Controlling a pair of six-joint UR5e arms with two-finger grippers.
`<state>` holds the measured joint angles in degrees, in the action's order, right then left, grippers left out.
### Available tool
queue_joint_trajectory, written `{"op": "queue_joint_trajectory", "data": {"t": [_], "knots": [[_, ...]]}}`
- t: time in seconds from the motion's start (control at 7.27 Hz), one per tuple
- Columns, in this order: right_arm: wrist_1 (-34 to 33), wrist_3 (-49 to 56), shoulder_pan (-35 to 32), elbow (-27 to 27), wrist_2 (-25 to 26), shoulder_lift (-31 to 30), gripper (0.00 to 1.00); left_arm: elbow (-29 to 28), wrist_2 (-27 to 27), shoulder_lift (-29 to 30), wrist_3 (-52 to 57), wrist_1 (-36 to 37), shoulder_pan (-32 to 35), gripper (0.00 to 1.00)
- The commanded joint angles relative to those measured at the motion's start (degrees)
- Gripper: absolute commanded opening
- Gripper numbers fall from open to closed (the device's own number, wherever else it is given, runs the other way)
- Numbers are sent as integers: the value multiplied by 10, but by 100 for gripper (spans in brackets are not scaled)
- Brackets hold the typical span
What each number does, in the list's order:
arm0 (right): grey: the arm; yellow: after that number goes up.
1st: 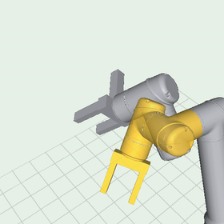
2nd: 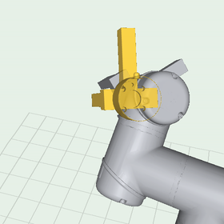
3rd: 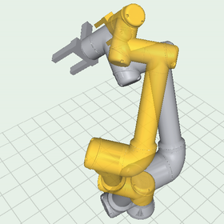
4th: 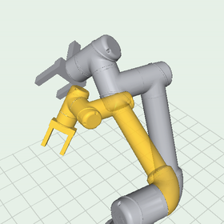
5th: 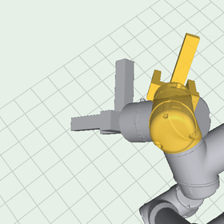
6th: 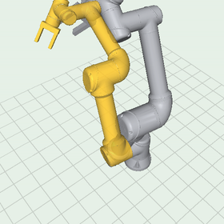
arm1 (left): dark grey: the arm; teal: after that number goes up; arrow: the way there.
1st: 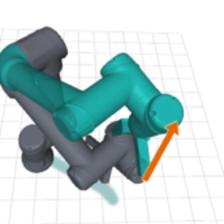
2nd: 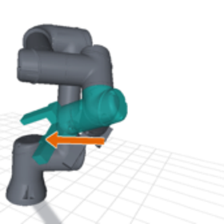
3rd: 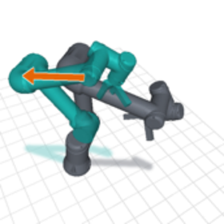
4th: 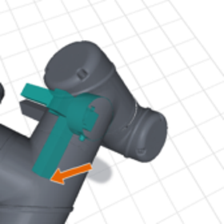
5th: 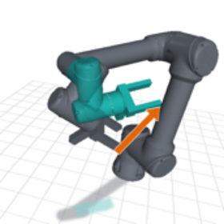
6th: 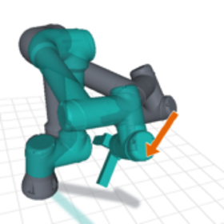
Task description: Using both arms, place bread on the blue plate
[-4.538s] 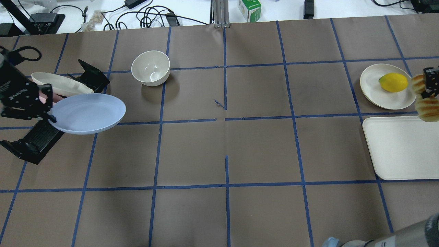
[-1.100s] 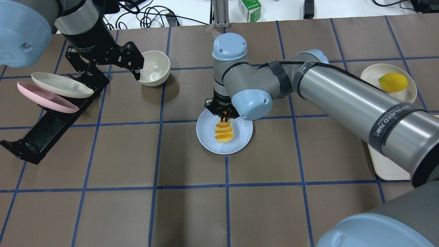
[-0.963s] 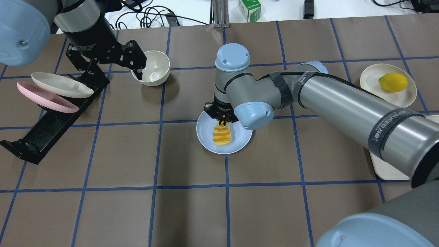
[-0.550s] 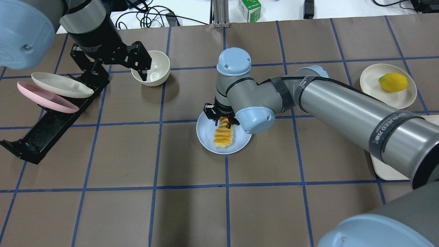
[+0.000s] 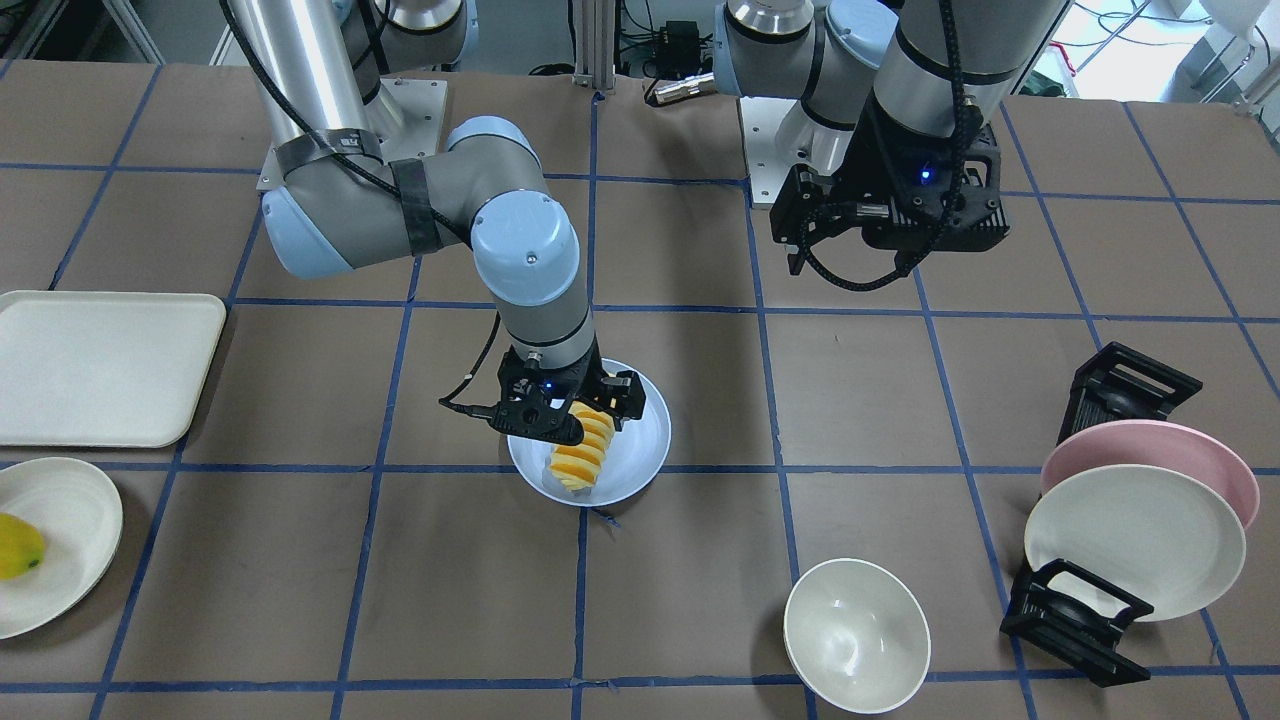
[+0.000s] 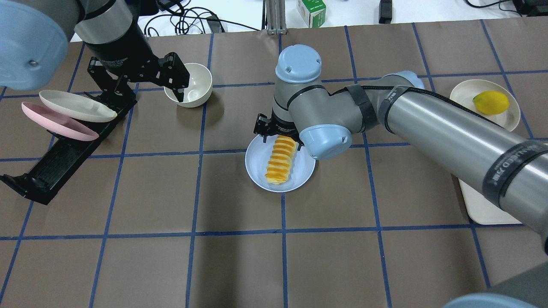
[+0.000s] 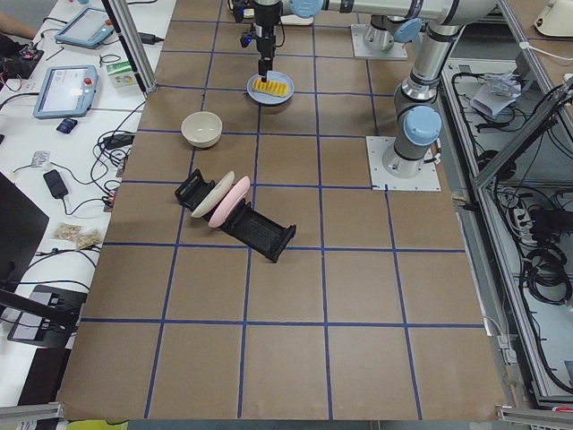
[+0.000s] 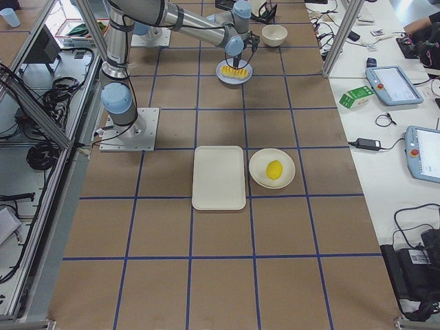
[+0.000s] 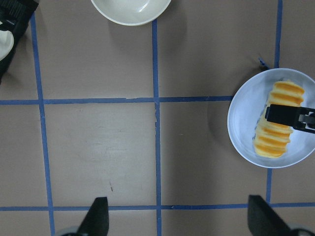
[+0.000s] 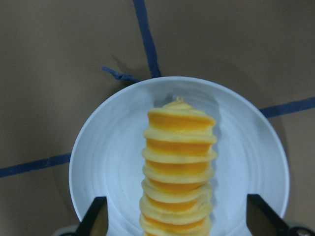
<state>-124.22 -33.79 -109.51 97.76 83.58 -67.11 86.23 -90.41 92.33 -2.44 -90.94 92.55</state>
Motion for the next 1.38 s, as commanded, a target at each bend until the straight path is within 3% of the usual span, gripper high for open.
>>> {"op": "queue_joint_trajectory", "data": {"t": [0.0,0.28,0.55,1.24], "knots": [[103,30,52,-30,12,-52,100,1,1,-1,-11,9,1,100],[268,145,133,-117,12,-86,100,2,-1,0,-9,9,2,100],[361,256,187,-159,21,-102,100,2,-8,-7,-10,0,5,100],[403,273,211,-156,40,-134,100,0,-21,-11,-12,5,5,100]]}}
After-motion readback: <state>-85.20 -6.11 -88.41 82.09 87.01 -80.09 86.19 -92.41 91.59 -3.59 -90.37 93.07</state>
